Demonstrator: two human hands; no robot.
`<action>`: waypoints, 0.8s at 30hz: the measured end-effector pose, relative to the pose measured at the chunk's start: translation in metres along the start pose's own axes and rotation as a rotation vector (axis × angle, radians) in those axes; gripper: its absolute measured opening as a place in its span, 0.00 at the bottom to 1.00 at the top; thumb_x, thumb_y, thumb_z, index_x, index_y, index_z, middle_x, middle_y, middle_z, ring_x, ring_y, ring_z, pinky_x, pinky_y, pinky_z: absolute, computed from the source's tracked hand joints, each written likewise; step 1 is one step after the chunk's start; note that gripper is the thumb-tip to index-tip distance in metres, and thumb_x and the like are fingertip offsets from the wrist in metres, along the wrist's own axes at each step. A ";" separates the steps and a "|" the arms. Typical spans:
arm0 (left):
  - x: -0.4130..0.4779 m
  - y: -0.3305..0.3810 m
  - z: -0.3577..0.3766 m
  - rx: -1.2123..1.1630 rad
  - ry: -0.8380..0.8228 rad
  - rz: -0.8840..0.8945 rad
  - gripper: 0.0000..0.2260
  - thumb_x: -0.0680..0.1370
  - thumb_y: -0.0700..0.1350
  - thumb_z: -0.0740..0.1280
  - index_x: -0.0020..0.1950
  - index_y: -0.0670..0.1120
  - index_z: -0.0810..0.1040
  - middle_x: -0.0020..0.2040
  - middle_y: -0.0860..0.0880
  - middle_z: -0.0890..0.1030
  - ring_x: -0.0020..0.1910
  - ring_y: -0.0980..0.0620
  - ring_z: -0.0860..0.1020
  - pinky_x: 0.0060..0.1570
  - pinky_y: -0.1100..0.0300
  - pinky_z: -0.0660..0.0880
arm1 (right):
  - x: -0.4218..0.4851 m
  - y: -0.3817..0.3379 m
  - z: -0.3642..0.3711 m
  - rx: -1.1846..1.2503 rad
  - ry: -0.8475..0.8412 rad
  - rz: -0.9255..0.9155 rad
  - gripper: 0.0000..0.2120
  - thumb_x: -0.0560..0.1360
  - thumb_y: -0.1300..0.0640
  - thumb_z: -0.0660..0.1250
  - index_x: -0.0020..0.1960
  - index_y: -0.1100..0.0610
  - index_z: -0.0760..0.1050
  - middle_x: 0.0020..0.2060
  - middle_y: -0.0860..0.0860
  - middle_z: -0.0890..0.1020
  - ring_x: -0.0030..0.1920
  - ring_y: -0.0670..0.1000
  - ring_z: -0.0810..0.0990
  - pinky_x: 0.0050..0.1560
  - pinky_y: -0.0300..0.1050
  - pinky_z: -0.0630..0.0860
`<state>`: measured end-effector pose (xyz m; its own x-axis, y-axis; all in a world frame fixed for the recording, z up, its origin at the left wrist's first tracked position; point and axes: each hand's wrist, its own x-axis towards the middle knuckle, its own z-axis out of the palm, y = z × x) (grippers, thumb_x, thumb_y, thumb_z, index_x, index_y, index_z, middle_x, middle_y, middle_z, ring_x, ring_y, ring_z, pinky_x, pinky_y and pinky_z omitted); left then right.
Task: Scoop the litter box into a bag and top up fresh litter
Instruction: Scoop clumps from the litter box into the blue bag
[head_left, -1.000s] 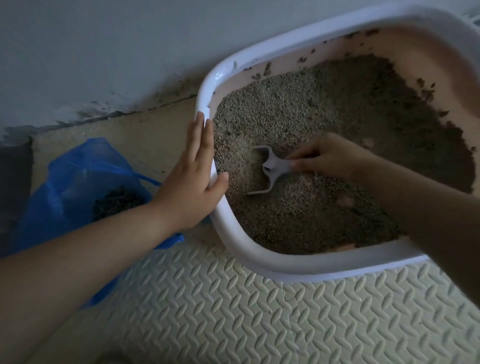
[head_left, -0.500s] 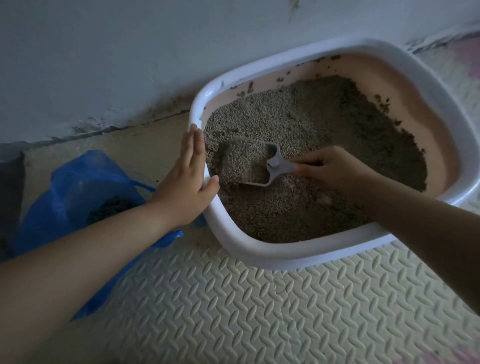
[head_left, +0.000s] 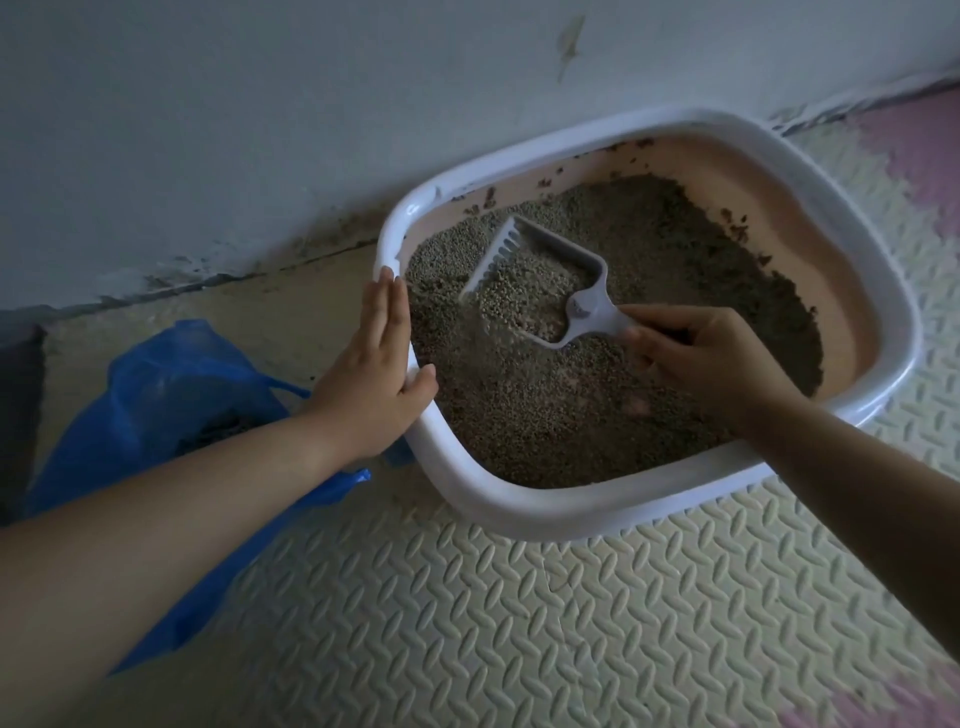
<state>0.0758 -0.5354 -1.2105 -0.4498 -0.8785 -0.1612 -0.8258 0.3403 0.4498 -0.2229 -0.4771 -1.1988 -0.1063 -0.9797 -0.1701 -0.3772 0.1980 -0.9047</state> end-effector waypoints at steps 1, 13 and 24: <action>0.000 0.000 0.000 0.005 -0.006 -0.007 0.37 0.80 0.51 0.58 0.76 0.48 0.32 0.76 0.53 0.30 0.75 0.56 0.36 0.73 0.56 0.50 | 0.000 0.000 0.000 0.022 0.011 0.011 0.13 0.75 0.56 0.67 0.59 0.50 0.78 0.32 0.50 0.78 0.26 0.39 0.71 0.29 0.29 0.68; 0.001 0.001 0.000 0.010 -0.016 -0.019 0.38 0.79 0.51 0.59 0.76 0.49 0.32 0.75 0.54 0.29 0.76 0.53 0.40 0.72 0.54 0.54 | 0.000 -0.003 0.002 0.147 0.050 0.103 0.09 0.75 0.54 0.67 0.55 0.49 0.81 0.31 0.51 0.77 0.30 0.47 0.71 0.30 0.34 0.69; 0.000 0.001 -0.001 -0.009 -0.022 -0.014 0.38 0.80 0.51 0.59 0.76 0.49 0.32 0.75 0.55 0.29 0.76 0.52 0.38 0.74 0.51 0.54 | -0.003 -0.006 0.004 0.078 0.096 0.053 0.11 0.76 0.55 0.67 0.58 0.50 0.79 0.31 0.50 0.78 0.26 0.42 0.69 0.27 0.31 0.67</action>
<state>0.0753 -0.5355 -1.2098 -0.4458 -0.8754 -0.1871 -0.8290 0.3250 0.4551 -0.2167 -0.4758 -1.1947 -0.2134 -0.9595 -0.1837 -0.2968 0.2428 -0.9236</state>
